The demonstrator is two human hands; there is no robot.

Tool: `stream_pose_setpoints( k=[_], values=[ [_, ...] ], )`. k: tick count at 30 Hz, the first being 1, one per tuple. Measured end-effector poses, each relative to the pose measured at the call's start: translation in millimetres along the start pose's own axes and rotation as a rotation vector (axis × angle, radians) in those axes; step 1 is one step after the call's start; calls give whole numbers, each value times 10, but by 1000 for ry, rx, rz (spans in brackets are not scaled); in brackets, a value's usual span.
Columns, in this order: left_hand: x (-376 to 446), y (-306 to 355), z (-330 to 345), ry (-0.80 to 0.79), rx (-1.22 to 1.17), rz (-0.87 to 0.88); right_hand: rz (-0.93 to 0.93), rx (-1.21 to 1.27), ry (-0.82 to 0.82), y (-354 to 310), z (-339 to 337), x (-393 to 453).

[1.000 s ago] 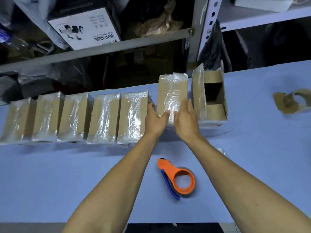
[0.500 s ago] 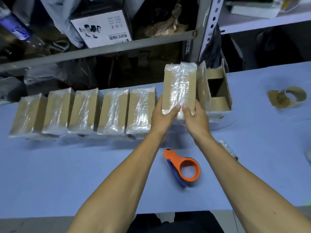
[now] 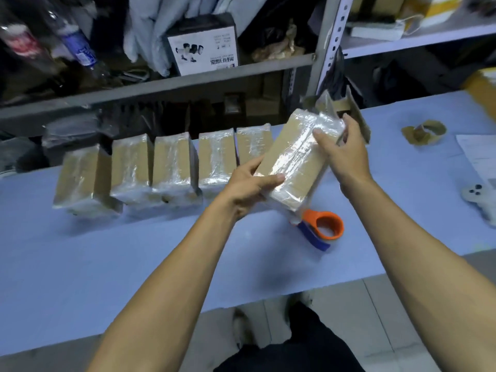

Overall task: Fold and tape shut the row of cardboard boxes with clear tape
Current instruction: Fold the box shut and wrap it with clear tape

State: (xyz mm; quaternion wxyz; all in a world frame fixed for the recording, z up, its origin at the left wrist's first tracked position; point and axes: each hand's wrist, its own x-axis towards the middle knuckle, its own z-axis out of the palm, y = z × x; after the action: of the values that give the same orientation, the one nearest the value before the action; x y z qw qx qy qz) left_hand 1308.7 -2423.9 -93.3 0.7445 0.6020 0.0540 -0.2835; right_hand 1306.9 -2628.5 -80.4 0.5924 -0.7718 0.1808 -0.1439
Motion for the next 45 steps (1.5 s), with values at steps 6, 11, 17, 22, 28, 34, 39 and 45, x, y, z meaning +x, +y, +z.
stream_pose_setpoints(
  k=[6, 11, 17, 22, 28, 34, 39, 45],
  values=[
    [-432, 7, -582, 23, 14, -35, 40, -163, 63, 77, 38, -539],
    [-585, -352, -859, 383, -44, 140, 151, -187, 8, 340, 363, -1155],
    [-658, -963, -1198, 449, 242, 121, 193, -192, -48, 766, 775, -1594],
    [-698, -1519, -1239, 405, 262, 67, 300, -248, -94, 1173, 790, -1731],
    [-559, -1548, -1163, 444, 221, 25, 269, -265, -255, 1239, 651, -1374],
    [-491, -1536, -1065, 472, 168, 11, 160, -694, -166, 1339, 342, -963],
    [-462, -1527, -944, 505, 181, -2, 188, -883, -432, 1510, 216, -861],
    [-365, -1511, -740, 550, 212, -20, 66, -857, -404, 1542, 5, -710]
  ],
)
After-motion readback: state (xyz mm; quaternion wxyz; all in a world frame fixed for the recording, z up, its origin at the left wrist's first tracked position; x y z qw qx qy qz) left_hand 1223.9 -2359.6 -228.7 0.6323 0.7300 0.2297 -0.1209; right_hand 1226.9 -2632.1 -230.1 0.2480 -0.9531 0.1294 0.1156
